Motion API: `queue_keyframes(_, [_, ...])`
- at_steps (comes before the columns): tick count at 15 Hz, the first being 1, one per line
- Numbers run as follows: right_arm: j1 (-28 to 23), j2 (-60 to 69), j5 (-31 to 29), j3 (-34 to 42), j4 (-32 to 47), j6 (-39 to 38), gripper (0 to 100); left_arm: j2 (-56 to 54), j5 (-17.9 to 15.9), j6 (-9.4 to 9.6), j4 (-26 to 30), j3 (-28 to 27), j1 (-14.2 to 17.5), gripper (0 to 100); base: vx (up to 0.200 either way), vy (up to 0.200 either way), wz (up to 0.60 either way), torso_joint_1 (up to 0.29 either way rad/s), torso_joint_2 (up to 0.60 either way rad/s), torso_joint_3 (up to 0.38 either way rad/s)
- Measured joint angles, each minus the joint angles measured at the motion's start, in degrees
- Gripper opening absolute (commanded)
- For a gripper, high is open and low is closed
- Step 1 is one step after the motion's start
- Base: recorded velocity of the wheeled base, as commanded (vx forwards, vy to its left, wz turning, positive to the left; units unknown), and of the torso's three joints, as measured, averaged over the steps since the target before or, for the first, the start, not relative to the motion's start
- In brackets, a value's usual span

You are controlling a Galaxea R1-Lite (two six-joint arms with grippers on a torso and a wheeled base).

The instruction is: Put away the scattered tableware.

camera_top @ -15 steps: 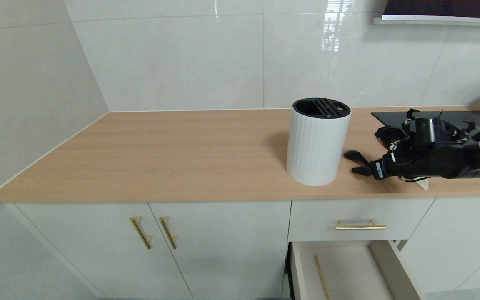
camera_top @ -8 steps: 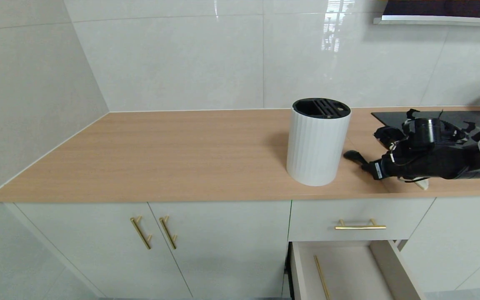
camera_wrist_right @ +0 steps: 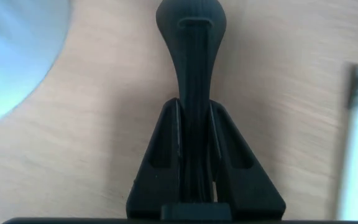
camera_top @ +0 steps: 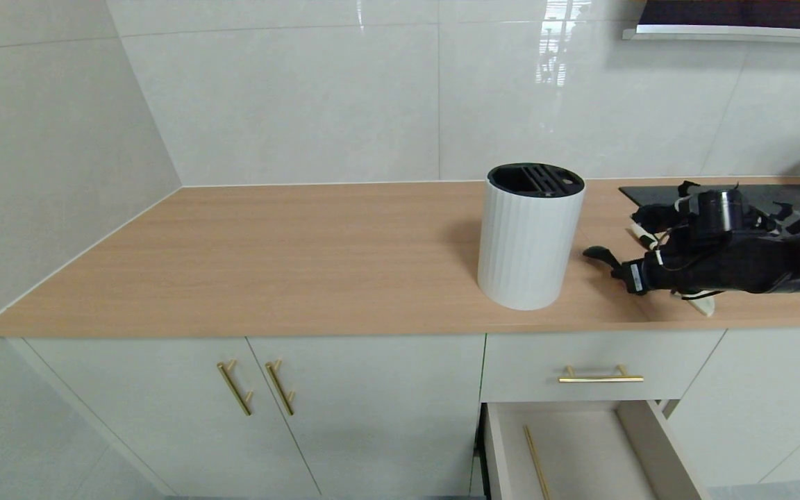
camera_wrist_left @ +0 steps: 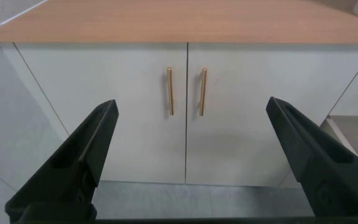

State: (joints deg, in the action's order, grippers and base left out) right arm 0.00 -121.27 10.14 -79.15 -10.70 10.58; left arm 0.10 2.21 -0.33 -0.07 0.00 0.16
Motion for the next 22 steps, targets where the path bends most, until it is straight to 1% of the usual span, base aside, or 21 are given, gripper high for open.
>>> queue_keyframes(4, [0.27, 7.79, -2.24, 2.5, 5.56, -8.8, 0, 0.0, 0.0, 0.0, 0.0, 0.0, 0.0, 100, 0.0, 0.0, 0.0, 0.0, 0.0, 0.0])
queue_keyframes(8, [0.16, 17.91, -6.07, 11.9, 6.46, -14.19, 0, 0.0, 0.0, 0.01, 0.0, 0.0, 0.0, 100, 0.0, 0.0, 0.0, 0.0, 0.0, 0.0])
queue_keyframes(12, [0.22, 30.29, -7.36, 23.67, 6.44, -15.15, 0, 0.0, 0.0, 0.01, 0.0, 0.0, 0.0, 100, 0.0, 0.0, 0.0, 0.0, 0.0, 0.0])
queue_keyframes(17, [1.26, 41.56, -7.36, 34.47, 6.44, -15.15, 0, 0.0, 0.02, 0.0, 0.0, 0.0, 0.0, 100, 0.0, 0.0, 0.0, 0.0, 0.0, 0.0])
queue_keyframes(20, [3.05, 44.57, -7.36, 38.03, 5.89, -14.92, 0, 0.0, 0.0, 0.0, 0.0, 0.0, 0.0, 100, 0.0, 0.0, 0.0, 0.0, 0.0, 0.0])
queue_keyframes(22, [3.41, 45.36, -7.36, 38.84, 5.73, -14.82, 0, 0.0, 0.02, 0.0, -0.02, -0.02, 0.0, 100, 0.0, 0.0, 0.0, -0.144, 0.31, 0.178])
